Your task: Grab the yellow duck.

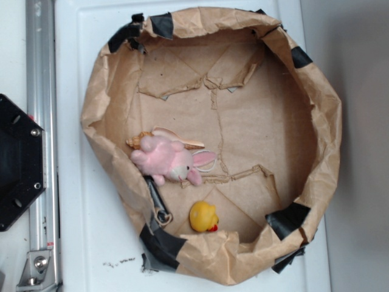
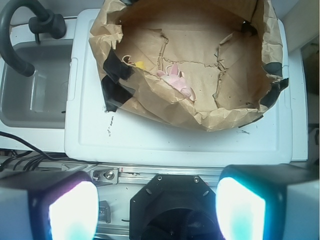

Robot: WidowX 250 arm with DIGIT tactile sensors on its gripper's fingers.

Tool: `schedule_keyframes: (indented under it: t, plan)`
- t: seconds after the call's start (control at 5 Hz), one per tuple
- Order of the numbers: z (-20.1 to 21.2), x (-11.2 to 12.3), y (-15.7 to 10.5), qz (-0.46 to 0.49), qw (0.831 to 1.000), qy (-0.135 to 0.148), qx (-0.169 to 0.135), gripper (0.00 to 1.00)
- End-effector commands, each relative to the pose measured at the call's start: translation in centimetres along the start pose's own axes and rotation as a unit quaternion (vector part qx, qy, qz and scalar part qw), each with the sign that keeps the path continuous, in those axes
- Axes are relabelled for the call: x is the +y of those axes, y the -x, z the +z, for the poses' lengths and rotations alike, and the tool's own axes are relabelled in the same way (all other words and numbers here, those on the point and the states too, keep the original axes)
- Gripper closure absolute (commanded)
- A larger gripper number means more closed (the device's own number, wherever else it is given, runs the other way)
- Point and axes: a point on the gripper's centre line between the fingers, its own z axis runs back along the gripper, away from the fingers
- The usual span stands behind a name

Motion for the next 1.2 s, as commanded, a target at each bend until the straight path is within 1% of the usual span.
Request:
schedule_keyframes:
  t: [0.0, 0.2, 0.4, 0.6, 0.8, 1.0]
  plan:
    - [0.0, 0.0, 0.0, 0.0, 1.0, 0.0, 0.0, 0.0]
    - [-1.9, -0.7, -4.0, 0.022, 0.999, -0.005, 0.028, 0.0]
    - [-5.0, -0.7, -8.3, 0.05, 0.998, 0.007, 0.034, 0.0]
    - [-9.2, -0.1, -10.4, 0.08, 0.994, 0.029, 0.071, 0.0]
    - [-12.0, 1.0, -11.3, 0.119, 0.99, 0.049, 0.062, 0.0]
    - [-15.0, 1.6, -11.7, 0.104, 0.992, 0.043, 0.063, 0.0]
